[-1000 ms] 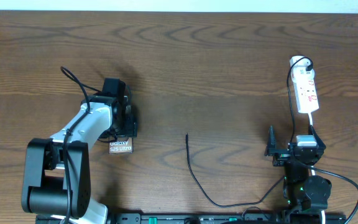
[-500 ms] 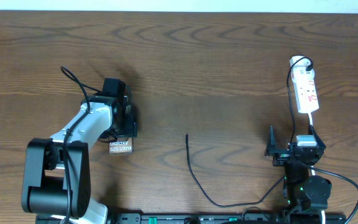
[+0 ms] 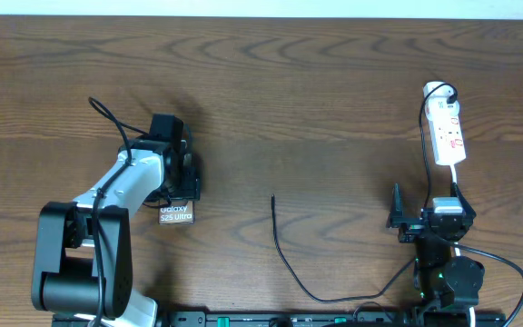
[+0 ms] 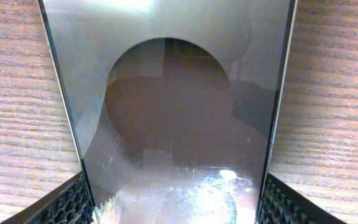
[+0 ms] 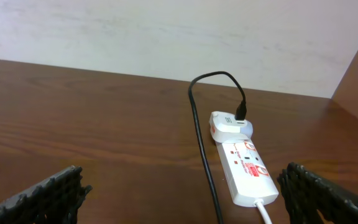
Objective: Plug charger to phone and switch on socket
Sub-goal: 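Lift the phone with the left gripper and rotate it upright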
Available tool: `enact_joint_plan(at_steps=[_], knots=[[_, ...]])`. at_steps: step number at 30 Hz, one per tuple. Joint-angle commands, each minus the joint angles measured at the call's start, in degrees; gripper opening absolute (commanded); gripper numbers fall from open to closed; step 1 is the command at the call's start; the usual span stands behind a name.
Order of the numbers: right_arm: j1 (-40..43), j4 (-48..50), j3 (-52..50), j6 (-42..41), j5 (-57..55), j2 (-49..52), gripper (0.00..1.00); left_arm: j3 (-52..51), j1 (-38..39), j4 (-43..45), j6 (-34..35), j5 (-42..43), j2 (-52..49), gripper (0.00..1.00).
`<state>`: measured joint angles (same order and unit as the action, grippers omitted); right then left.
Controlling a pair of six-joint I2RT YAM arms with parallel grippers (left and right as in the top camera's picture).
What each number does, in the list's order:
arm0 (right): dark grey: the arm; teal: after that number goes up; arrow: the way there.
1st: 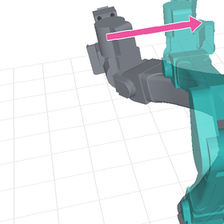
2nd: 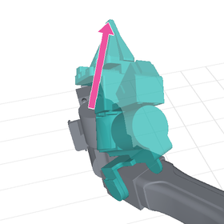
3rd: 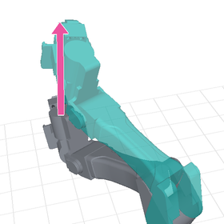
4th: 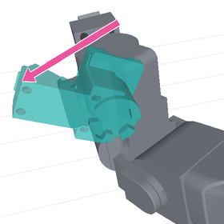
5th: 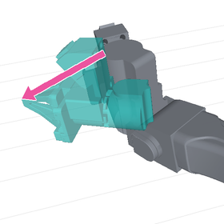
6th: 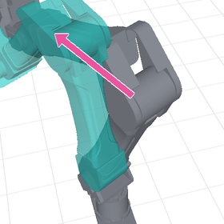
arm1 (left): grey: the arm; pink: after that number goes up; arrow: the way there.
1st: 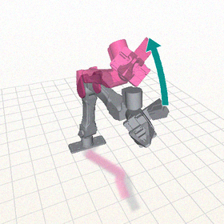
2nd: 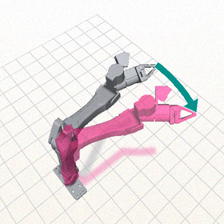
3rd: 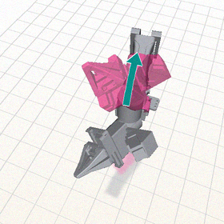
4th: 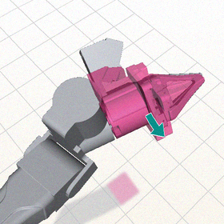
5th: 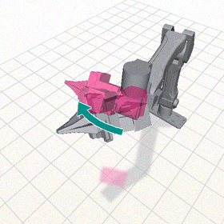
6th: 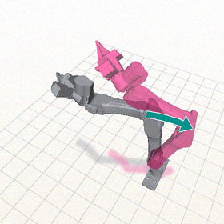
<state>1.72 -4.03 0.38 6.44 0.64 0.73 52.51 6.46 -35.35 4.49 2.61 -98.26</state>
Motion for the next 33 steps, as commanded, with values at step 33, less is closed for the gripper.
enact_joint_plan(at_steps=[33], knots=[[-0.3,-0.2,-0.1,-0.4,0.3,0.0,0.99,8.4,0.0,-2.3,17.7,17.1,22.5,0.07]])
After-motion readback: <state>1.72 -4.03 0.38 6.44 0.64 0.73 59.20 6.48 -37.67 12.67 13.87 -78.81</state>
